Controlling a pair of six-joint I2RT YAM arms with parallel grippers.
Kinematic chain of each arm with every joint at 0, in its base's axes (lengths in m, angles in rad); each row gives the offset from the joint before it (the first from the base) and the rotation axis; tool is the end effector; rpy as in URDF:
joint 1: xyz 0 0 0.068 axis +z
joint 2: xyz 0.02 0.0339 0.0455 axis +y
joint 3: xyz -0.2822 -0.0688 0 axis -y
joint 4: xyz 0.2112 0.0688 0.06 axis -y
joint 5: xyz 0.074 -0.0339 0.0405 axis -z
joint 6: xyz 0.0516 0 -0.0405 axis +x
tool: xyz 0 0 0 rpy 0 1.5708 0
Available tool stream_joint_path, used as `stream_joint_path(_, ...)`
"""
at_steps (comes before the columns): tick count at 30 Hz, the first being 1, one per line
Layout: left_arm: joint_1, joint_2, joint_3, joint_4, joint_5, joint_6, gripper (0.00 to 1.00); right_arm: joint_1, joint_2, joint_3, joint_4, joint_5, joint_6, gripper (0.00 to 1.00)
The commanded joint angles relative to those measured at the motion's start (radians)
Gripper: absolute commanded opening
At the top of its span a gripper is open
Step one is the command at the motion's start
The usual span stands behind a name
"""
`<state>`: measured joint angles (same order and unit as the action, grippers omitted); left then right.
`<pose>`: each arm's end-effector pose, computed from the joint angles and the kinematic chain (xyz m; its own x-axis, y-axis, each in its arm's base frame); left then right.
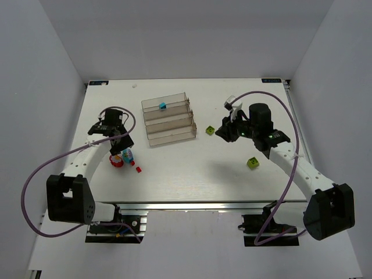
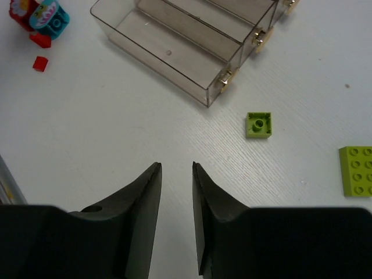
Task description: Sort the legos into containers by color
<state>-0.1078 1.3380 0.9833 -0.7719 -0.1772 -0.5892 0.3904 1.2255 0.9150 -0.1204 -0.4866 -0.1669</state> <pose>0.2271 -0.0154 0.2583 -0.7634 -0.4676 -0.4457 -0.4734 0.8744 -0.1065 0.2244 0.1184 0.3217 -0.2597 -0.2657 -0.9284 -0.7833 0.6202 0.0417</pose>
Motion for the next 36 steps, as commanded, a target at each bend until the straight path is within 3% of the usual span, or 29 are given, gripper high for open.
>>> stream_joint_path(1, -0.001, 0.044, -0.018, 0.016, -0.039, -0.028, 0.6, -0.015, -0.035, 0.016, 0.042, 0.088, 0.043, 0.33)
stream_joint_path(4, -0.02, 0.108, -0.014, 0.031, -0.042, -0.02, 0.59, -0.021, -0.052, 0.007, 0.05, 0.074, 0.043, 0.34)
stream_joint_path(11, -0.02, 0.196, 0.017, 0.06, -0.044, 0.025, 0.7, -0.044, -0.057, 0.002, 0.048, 0.056, 0.038, 0.36)
stream_joint_path(27, -0.009, 0.296, 0.031, 0.077, -0.071, 0.045, 0.69, -0.088, -0.083, -0.002, 0.051, 0.034, 0.046, 0.38)
stream_joint_path(33, -0.009, 0.323, 0.068, 0.062, -0.071, 0.052, 0.59, -0.104, -0.093, -0.002, 0.048, 0.023, 0.052, 0.38)
stream_joint_path(36, -0.009, 0.314, 0.072, 0.059, -0.07, 0.052, 0.4, -0.11, -0.101, -0.004, 0.048, 0.019, 0.055, 0.38)
